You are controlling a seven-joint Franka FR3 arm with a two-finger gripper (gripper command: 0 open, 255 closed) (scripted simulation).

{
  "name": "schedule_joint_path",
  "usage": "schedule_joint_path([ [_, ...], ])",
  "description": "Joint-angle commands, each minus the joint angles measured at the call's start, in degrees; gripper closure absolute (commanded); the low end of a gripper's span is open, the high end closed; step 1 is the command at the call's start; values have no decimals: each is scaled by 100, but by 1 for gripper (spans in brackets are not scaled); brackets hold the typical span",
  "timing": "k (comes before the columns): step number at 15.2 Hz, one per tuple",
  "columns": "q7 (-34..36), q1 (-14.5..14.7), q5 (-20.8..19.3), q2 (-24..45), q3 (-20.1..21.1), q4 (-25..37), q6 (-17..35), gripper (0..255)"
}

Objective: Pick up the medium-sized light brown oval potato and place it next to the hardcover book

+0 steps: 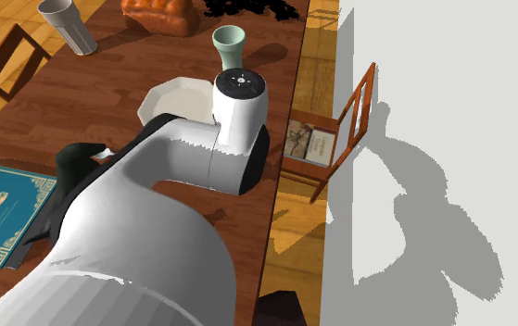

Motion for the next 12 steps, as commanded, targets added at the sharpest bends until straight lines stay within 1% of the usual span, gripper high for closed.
schedule_joint_path([
  [1,-64,-15,82,110,28,-25,125,0],
  [4,-134,-36,187,253,68,-52,279,0],
  [11,-133,-36,186,252,68,-52,278,0],
  [12,-133,-36,186,252,68,-52,278,255],
])
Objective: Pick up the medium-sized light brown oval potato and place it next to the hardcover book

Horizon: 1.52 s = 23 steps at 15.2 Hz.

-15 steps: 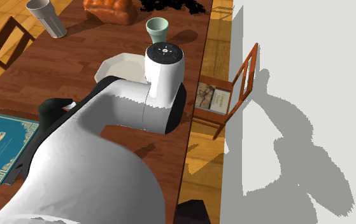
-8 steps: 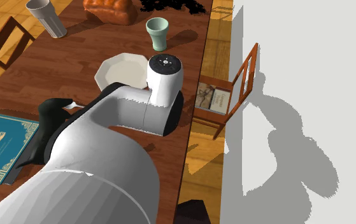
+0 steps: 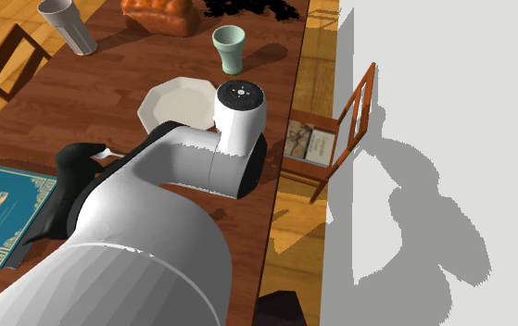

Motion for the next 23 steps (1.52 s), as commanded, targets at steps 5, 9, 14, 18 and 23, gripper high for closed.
schedule_joint_path([
  [5,0,0,0,0,0,0,0,255],
  [9,0,0,1,1,0,0,1,255],
  [14,147,45,-188,-237,-63,113,-317,255],
  [18,255,72,-323,-409,-100,227,-580,255],
  [23,374,97,-469,-601,-132,399,-917,255],
])
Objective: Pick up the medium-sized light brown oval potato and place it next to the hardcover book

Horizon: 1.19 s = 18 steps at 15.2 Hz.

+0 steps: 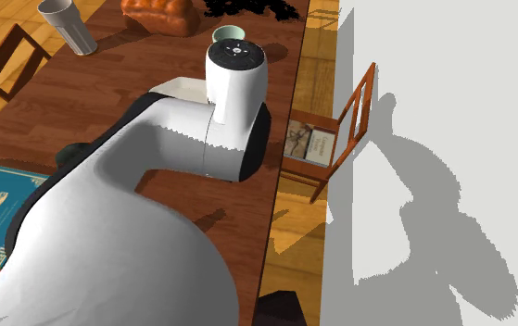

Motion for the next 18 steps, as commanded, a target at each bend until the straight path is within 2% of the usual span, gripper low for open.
schedule_joint_path([
  [1,43,6,-55,-69,-12,88,-149,255],
  [11,225,31,-264,-353,-41,539,-844,255],
  [18,1348,529,-756,-1247,392,-484,-554,255],
])
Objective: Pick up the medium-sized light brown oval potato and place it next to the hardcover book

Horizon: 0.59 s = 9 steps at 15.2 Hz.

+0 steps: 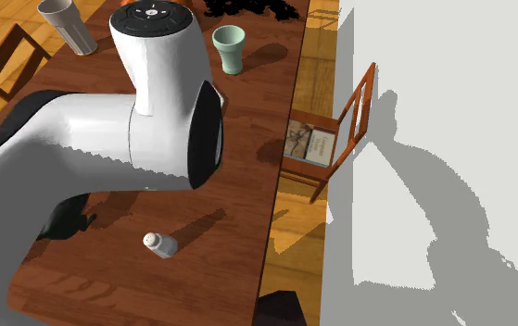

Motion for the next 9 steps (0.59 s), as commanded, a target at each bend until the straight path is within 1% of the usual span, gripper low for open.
schedule_joint_path([
  [1,329,119,-124,-248,143,-299,88,255],
  [9,1590,555,-368,-879,836,-1006,230,255],
])
